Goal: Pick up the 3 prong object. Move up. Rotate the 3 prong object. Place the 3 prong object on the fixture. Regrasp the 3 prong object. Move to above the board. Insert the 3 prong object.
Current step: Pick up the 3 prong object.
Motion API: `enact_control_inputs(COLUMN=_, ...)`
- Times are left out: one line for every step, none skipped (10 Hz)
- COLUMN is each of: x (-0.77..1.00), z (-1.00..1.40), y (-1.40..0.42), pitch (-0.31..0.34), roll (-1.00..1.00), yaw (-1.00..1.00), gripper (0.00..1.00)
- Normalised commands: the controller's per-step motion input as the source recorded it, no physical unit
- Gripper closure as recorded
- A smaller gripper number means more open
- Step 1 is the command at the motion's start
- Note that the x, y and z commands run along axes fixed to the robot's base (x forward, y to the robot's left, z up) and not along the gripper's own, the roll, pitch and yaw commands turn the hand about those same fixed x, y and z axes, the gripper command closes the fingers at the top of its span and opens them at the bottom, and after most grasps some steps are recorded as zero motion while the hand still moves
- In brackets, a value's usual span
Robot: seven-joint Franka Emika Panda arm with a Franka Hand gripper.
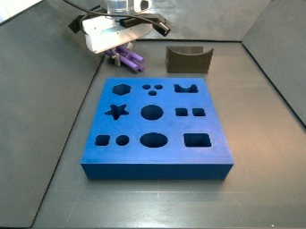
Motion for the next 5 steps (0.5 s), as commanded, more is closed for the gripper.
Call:
enact_control_inputs(x=0.00, z=0.00, y=0.00, pitch=0.000, roll=0.00, yaw=0.00, gripper=1.00)
enact_control_inputs(x=0.00, z=0.00, y=0.00, pitch=0.000, roll=0.00, yaw=0.00, gripper=1.00)
enact_control_inputs(x=0.00, z=0.00, y=0.00, pitch=0.000, roll=0.00, yaw=0.00, gripper=1.00)
enact_control_inputs(x=0.00, z=0.00, y=0.00, pitch=0.000, roll=0.00, yaw=0.00, gripper=1.00)
enact_control_inputs(x=0.00, z=0.00, y=0.00, pitch=0.000, roll=0.00, yaw=0.00, gripper=1.00)
